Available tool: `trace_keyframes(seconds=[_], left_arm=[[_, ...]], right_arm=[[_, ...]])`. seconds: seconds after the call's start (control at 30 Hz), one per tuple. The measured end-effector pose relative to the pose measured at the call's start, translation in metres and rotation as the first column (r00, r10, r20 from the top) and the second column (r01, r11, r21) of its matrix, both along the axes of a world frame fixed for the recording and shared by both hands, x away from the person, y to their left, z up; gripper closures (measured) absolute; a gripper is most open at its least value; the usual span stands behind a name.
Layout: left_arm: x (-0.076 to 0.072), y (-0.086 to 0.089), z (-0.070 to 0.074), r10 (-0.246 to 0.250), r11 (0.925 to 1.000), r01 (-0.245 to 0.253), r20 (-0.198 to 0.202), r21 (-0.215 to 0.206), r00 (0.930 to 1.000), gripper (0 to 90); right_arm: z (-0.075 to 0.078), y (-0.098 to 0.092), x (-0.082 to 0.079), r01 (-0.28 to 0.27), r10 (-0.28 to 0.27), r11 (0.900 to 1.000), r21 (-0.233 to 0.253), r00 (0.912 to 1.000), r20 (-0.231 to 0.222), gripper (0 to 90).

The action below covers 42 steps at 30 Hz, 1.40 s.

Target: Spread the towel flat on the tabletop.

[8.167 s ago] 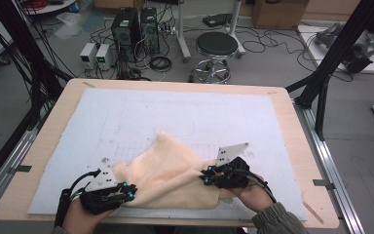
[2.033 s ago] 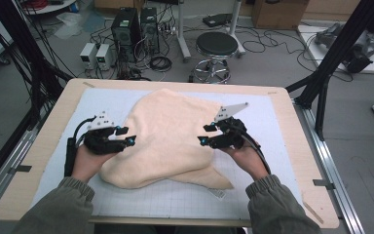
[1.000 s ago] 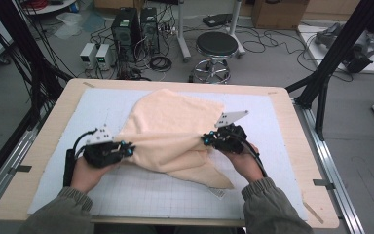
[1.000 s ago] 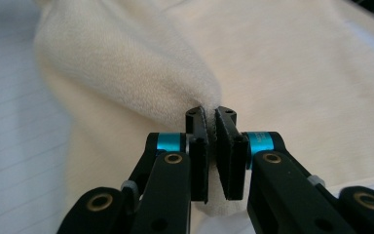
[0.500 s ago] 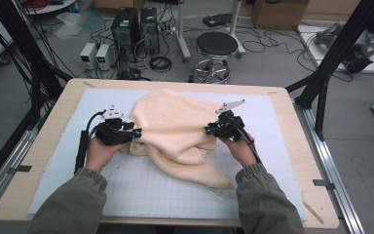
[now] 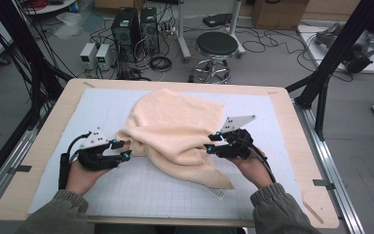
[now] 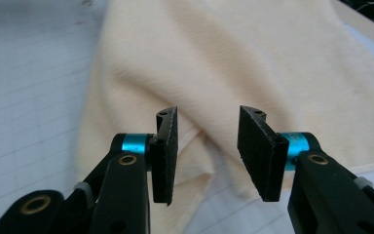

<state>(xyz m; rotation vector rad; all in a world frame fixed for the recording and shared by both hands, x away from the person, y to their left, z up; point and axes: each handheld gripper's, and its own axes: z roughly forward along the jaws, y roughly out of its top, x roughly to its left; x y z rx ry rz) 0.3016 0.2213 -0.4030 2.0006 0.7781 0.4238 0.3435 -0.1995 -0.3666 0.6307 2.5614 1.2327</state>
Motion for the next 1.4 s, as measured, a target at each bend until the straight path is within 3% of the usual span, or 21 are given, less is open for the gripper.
trace_keyframes(seconds=[0.07,0.13,0.27,0.33,0.43,0.53,0.63,0.7,0.77,0.87,1.23,1.4], left_arm=[[0.0,-0.003,-0.008,-0.012,0.9996,0.013,-0.017,0.026,0.9998,55.3],[0.003,-0.01,-0.015,-0.024,0.9975,0.027,-0.036,0.066,0.9991,55.8],[0.012,-0.023,-0.022,-0.034,0.9957,0.037,-0.031,0.085,0.9989,55.0],[0.018,-0.031,-0.026,-0.034,0.9943,0.039,-0.047,0.099,0.9983,54.9],[0.026,-0.04,-0.033,0.004,0.9883,0.004,-0.052,0.153,0.9987,56.4],[0.031,-0.043,-0.037,0.042,0.9844,-0.033,-0.044,0.173,0.9982,65.0],[0.033,-0.041,-0.036,0.054,0.9859,-0.046,-0.049,0.161,0.9973,75.7],[0.031,-0.039,-0.035,0.051,0.9864,-0.043,-0.048,0.159,0.9975,80.6],[0.029,-0.037,-0.031,0.05,0.9878,-0.042,-0.055,0.15,0.9972,82.0],[0.02,-0.031,-0.022,0.03,0.9916,-0.024,-0.046,0.127,0.9985,82.5],[-0.027,0.002,0.028,-0.036,0.9959,0.033,0.034,0.085,0.9988,82.6],[-0.047,0.012,0.045,-0.055,0.9967,0.052,0.046,0.063,0.9974,82.6]], right_arm=[[-0.003,0.004,-0.007,-0.023,0.022,0.999,-0.029,0.9994,-0.025,55.8],[-0.006,0.005,-0.017,-0.041,0.041,0.999,-0.02,0.9992,-0.002,56.5],[-0.021,0.009,-0.029,-0.092,0.091,0.996,-0.013,0.9953,-0.031,54.2],[-0.03,0.011,-0.032,-0.115,0.114,0.993,-0.019,0.9923,-0.048,53.4],[-0.044,0.017,-0.034,-0.146,0.143,0.989,-0.035,0.9867,-0.077,53.1],[-0.055,0.023,-0.033,-0.165,0.157,0.983,-0.082,0.9835,-0.089,53.8],[-0.065,0.03,-0.029,-0.182,0.171,0.974,-0.132,0.9807,-0.096,62.8],[-0.066,0.03,-0.027,-0.178,0.167,0.978,-0.109,0.9809,-0.099,71.5],[-0.066,0.028,-0.024,-0.18,0.17,0.979,-0.094,0.98,-0.104,80.0],[-0.061,0.023,-0.026,-0.173,0.166,0.982,-0.08,0.9827,-0.082,84.5],[-0.03,-0.006,-0.032,-0.119,0.118,0.993,-0.009,0.9922,-0.038,85.7],[-0.014,-0.022,-0.04,-0.099,0.099,0.995,0.028,0.9949,-0.019,85.8]])
